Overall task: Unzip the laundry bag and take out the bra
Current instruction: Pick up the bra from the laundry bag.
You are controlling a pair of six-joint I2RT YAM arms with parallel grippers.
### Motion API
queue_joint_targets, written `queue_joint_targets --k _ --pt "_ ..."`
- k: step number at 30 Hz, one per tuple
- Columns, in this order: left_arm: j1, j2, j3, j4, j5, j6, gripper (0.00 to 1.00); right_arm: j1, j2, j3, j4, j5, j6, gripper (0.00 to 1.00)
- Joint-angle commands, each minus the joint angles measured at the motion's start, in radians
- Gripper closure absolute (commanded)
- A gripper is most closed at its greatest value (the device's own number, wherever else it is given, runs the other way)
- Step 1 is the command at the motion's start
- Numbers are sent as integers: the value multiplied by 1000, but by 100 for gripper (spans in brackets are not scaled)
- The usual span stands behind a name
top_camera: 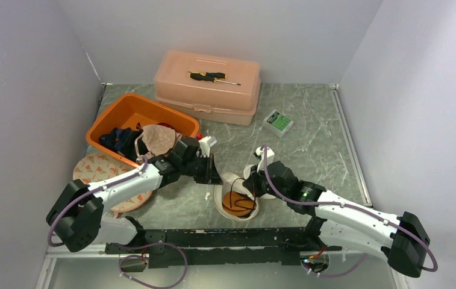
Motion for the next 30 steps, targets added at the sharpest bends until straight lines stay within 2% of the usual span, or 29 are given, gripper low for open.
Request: queue_joint_targets --k 1,10,12,15,16,18,21,25,27,30 --pt "-5 27 129 10 -59 32 97 -6 -8 85 36 96 -40 100" --pt "12 152 280 -47 -155 91 97 -57 12 122 7 119 -78 100" --pt "21 186 274 -47 -153 76 97 -57 13 114 -9 116 -81 85" --pt "38 224 264 -34 -142 41 97 -58 -16 95 -24 117 -82 54" --pt "44 234 262 -31 -142 31 97 -58 -28 94 -33 123 -82 48" --pt "53 254 270 -29 -136 16 97 -59 -53 104 -60 129 -86 42" --pt "65 280 305 -50 -139 9 97 -57 -96 138 -112 134 -111 38" --pt "76 310 355 -89 -152 23 97 -44 -127 175 -141 22 -174 38" --pt "84 325 372 -102 -156 24 97 2 -96 189 -147 8 -194 38" --pt "101 353 397 -105 -150 23 97 93 -1 216 -144 82 -223 36"
